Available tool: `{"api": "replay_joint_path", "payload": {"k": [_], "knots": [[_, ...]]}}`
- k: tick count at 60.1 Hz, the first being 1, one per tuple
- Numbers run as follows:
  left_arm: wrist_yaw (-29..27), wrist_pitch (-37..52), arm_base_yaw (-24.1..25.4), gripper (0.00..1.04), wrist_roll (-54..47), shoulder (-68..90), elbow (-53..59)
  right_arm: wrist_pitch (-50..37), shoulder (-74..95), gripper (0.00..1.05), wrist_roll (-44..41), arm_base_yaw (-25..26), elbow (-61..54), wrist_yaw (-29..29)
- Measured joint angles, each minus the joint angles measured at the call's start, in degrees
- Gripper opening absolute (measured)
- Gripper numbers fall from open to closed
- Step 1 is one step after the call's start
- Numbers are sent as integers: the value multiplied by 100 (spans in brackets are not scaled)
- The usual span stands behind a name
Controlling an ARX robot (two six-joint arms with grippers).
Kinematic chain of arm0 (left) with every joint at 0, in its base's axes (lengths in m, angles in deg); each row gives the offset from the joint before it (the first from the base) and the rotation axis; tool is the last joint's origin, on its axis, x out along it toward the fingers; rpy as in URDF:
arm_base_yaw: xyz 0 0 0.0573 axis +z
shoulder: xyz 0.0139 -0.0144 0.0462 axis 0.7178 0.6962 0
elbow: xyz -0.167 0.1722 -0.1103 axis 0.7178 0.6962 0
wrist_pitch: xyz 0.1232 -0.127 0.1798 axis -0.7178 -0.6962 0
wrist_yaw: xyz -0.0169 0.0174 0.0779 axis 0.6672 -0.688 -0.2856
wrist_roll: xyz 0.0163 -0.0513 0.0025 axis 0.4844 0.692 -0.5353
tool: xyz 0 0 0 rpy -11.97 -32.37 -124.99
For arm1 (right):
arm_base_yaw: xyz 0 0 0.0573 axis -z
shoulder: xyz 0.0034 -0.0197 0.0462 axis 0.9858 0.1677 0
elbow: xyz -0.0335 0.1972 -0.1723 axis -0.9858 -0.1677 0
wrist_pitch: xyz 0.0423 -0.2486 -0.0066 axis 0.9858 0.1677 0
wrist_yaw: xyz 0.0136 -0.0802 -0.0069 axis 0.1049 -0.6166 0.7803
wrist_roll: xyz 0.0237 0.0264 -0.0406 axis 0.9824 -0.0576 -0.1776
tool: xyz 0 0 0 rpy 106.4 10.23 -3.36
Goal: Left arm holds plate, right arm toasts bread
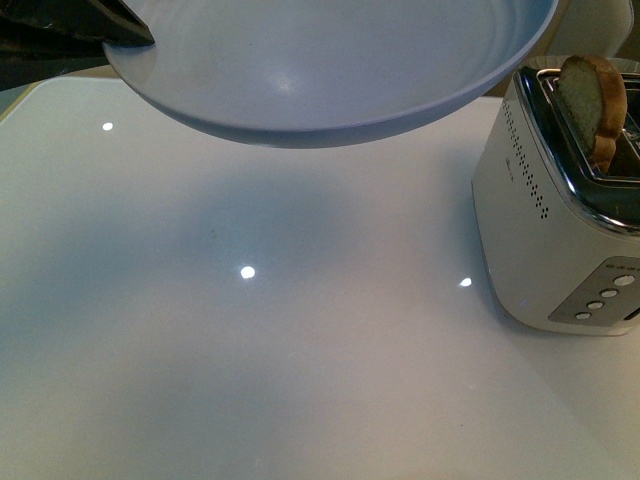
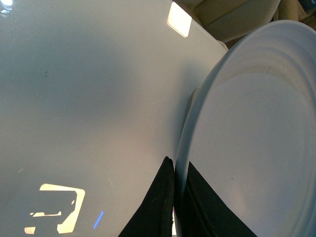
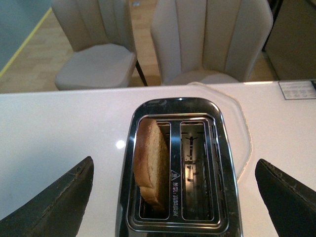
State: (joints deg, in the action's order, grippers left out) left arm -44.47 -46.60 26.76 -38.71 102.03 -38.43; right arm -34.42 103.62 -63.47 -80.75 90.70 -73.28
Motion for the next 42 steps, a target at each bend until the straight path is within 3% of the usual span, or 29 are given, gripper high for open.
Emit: {"api": "replay_joint_path", "payload": {"k": [7, 13, 15, 39, 42], "knots": [[0, 0, 20, 3, -15, 0, 0, 35, -562, 96, 7, 83, -319, -63], [4, -17, 39, 3, -35, 0, 0, -1998, -702, 73, -345, 59, -1226, -20], [0, -37, 44, 3, -39, 0, 0, -2194, -782, 68, -372, 57, -1388, -20], [-2, -50, 48, 3, -57, 0, 0, -2354, -1829, 3, -490, 52, -2496, -22], [-2, -50, 48, 3, -59, 0, 0, -2310, -1967, 2, -511, 52, -2590, -22]]}}
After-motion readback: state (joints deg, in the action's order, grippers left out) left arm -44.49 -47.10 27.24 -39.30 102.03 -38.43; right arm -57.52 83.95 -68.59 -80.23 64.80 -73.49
